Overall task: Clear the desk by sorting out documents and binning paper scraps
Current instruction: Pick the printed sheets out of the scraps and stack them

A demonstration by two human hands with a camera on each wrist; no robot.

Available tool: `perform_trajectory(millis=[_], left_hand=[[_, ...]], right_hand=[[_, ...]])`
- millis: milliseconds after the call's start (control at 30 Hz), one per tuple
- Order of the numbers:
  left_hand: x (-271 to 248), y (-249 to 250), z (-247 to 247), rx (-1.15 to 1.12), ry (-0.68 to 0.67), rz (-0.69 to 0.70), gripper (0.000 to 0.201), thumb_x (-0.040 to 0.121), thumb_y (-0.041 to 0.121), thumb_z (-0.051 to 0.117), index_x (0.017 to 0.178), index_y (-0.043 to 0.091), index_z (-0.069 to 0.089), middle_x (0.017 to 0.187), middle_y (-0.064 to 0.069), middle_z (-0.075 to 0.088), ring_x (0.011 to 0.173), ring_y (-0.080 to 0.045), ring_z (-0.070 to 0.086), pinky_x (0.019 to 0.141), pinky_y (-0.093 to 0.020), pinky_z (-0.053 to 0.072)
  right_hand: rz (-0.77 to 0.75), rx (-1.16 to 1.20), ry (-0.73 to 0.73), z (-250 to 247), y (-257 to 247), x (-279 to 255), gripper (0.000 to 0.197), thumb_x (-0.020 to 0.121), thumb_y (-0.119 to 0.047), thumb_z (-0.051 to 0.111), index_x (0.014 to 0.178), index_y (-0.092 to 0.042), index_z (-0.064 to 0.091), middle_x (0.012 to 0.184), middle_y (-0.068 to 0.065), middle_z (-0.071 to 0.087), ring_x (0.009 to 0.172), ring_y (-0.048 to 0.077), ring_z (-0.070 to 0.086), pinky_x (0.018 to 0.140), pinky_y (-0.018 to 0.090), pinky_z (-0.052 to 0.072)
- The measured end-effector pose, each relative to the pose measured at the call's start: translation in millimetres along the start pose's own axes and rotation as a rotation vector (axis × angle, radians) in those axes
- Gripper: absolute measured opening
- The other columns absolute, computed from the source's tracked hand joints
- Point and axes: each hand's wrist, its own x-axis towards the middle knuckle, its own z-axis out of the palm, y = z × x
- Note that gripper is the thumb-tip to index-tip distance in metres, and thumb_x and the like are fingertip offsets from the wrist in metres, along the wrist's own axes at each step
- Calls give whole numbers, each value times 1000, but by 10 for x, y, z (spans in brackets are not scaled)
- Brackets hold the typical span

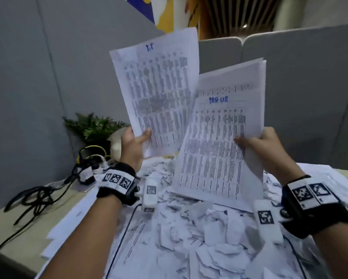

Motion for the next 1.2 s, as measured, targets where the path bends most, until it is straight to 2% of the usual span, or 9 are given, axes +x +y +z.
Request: perform_trajectory(millis=[300, 467, 567, 700, 833, 900, 1000, 1067, 1200], left_hand=[[-139, 36, 170, -207, -44, 50, 32, 91, -2, 57, 121, 9, 58, 121, -15, 65, 114, -32, 61, 97, -48, 49], [-265, -158, 145, 279, -140, 154, 22, 90, 4, 64, 108, 15, 63, 98, 6, 71, 90, -8, 68, 79, -26, 55], [-313, -199, 135, 265, -203, 77, 17, 88, 7, 66, 104, 12, 67, 99, 0, 73, 93, -16, 70, 82, -30, 56], [-350, -271, 203, 137, -233, -114, 11, 92, 8, 61, 99, 7, 69, 98, -12, 74, 91, -29, 70, 82, -42, 56], [-414, -315, 230, 81, -200, -131, 12, 94, 12, 59, 104, 10, 66, 96, -5, 74, 89, -19, 71, 77, -32, 56], [-411, -325, 220, 72, -130, -107, 22, 93, 20, 63, 112, 9, 64, 103, -5, 73, 97, -21, 69, 85, -39, 56], [-403, -337, 198, 96, -49, -58, 41, 87, 34, 69, 121, 12, 62, 115, -3, 70, 110, -20, 65, 98, -47, 50], [-420, -328, 228, 101, -31, -43, 35, 89, 26, 68, 120, 11, 62, 112, 0, 70, 107, -16, 66, 97, -42, 51], [-469, -342, 266, 52, -76, -27, 36, 84, 7, 72, 112, 4, 51, 102, -5, 69, 93, -13, 68, 83, -32, 56]], right_hand=[[-34, -61, 31, 7, 23, 74, 23, 82, -10, 75, 102, 0, 67, 89, 14, 70, 74, 27, 67, 66, 40, 57], [-14, 62, -47, 133, -26, -6, 20, 85, 4, 68, 104, 2, 64, 71, -4, 71, 60, 7, 65, 53, 22, 51], [-61, 84, -106, 199, -113, -101, 20, 87, 18, 51, 90, 3, 63, 56, -12, 65, 52, -1, 61, 46, 14, 46], [-84, 149, -190, 254, -171, -184, 58, 91, 18, 47, 59, -28, 64, 48, -12, 58, 44, -1, 55, 45, 13, 43], [-12, 136, -138, 297, -86, -138, 7, 90, 5, 57, 85, 8, 61, 69, 10, 63, 64, 23, 62, 59, 29, 49], [56, 233, -72, 313, -74, -100, 22, 94, -12, 55, 93, 8, 64, 79, 15, 68, 71, 29, 66, 66, 34, 52], [109, 474, -94, 289, -65, -65, 75, 95, -64, 31, 129, -2, 57, 126, 24, 61, 113, 40, 61, 95, 53, 51], [70, 493, -147, 300, -76, -110, 85, 88, -73, 32, 135, -5, 52, 134, 26, 55, 122, 42, 55, 101, 57, 46], [-55, 232, -65, 370, -49, -163, 35, 79, -19, 77, 110, -14, 62, 100, 4, 71, 92, 18, 70, 84, 44, 57]])
